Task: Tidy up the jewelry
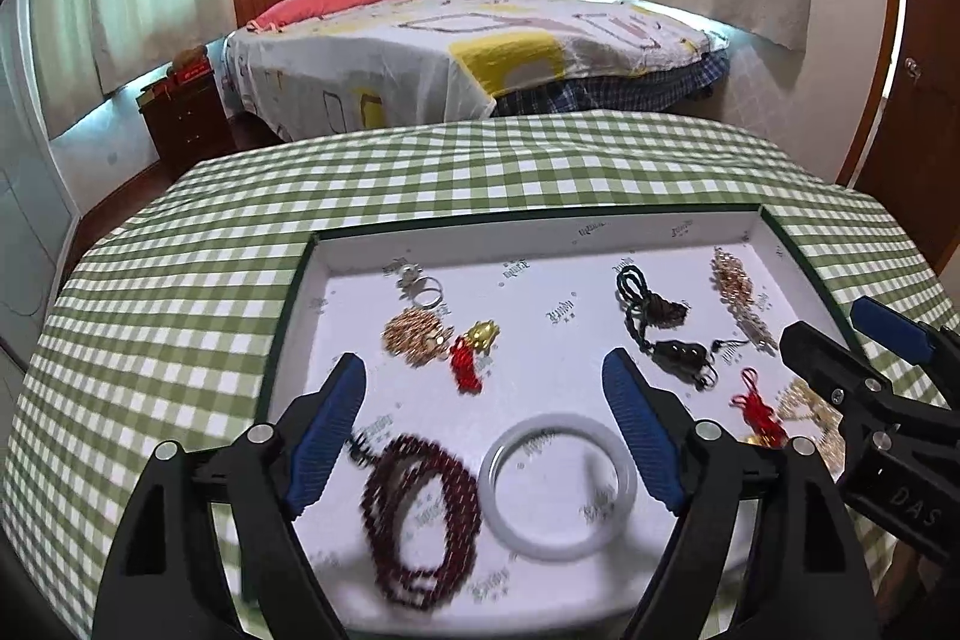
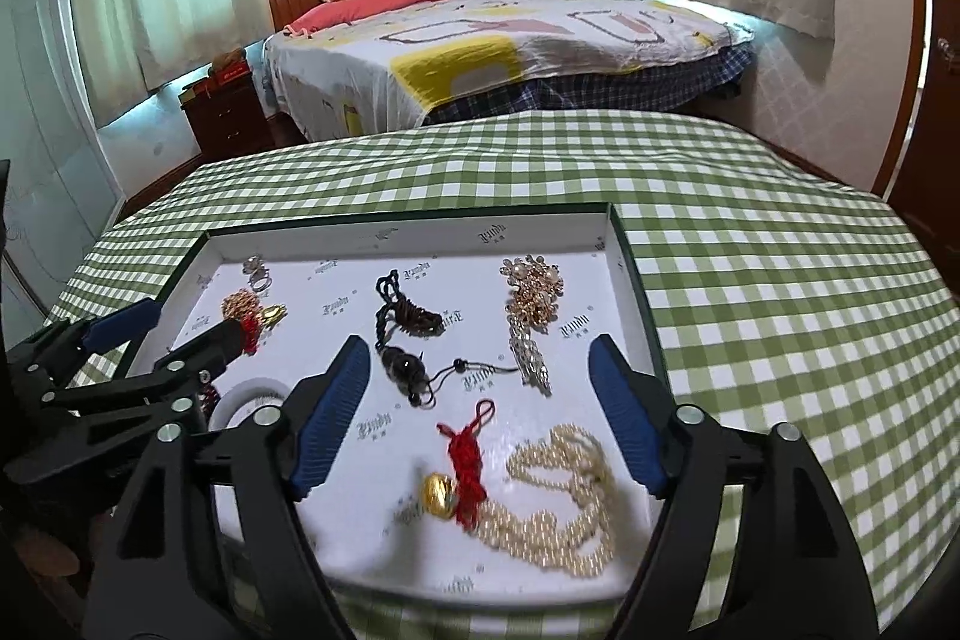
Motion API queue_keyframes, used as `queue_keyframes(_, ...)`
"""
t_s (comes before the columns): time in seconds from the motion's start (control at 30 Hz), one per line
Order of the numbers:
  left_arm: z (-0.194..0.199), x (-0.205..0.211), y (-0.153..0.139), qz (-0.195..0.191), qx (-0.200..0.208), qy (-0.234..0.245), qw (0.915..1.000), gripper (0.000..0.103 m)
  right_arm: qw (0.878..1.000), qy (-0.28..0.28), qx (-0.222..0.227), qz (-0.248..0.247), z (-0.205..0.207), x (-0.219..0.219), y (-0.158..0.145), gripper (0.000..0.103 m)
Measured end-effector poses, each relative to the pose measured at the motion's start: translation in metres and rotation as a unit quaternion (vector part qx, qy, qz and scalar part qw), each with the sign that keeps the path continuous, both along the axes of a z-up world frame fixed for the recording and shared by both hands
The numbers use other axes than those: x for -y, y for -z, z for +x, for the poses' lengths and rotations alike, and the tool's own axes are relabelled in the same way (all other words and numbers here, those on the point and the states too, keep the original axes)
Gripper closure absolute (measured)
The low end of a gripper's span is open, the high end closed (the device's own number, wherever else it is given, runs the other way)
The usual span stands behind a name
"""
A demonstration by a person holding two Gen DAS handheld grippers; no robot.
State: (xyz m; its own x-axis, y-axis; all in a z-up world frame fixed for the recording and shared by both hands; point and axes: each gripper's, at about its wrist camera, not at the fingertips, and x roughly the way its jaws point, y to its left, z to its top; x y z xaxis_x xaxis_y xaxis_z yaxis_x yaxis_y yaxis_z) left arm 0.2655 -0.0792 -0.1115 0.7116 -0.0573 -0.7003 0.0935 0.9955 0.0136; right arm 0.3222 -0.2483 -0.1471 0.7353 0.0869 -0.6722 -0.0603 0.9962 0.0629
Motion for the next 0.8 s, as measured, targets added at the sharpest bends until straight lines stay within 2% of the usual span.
queue_keyframes(0.13, -0.023, -0.007, -0.006, -0.01, 0.011, -0.004, 0.9999, 0.022, 1.0, -0.003, 0.006, -0.01, -0.022, -0.005, -0.004, 0.025)
queue_keyframes(0.43, -0.065, -0.022, -0.02, -0.008, 0.026, -0.015, 0.9995, 0.021, 1.0, -0.009, 0.005, -0.02, -0.066, -0.015, -0.011, 0.02)
queue_keyframes(0.63, -0.095, -0.034, -0.042, -0.009, 0.05, -0.024, 0.9984, 0.02, 1.0, -0.007, 0.027, -0.014, -0.093, -0.015, -0.038, 0.014)
queue_keyframes(0.8, -0.121, -0.04, -0.066, 0.004, 0.077, -0.037, 0.9963, 0.019, 0.999, -0.006, 0.051, -0.01, -0.118, -0.013, -0.066, 0.013)
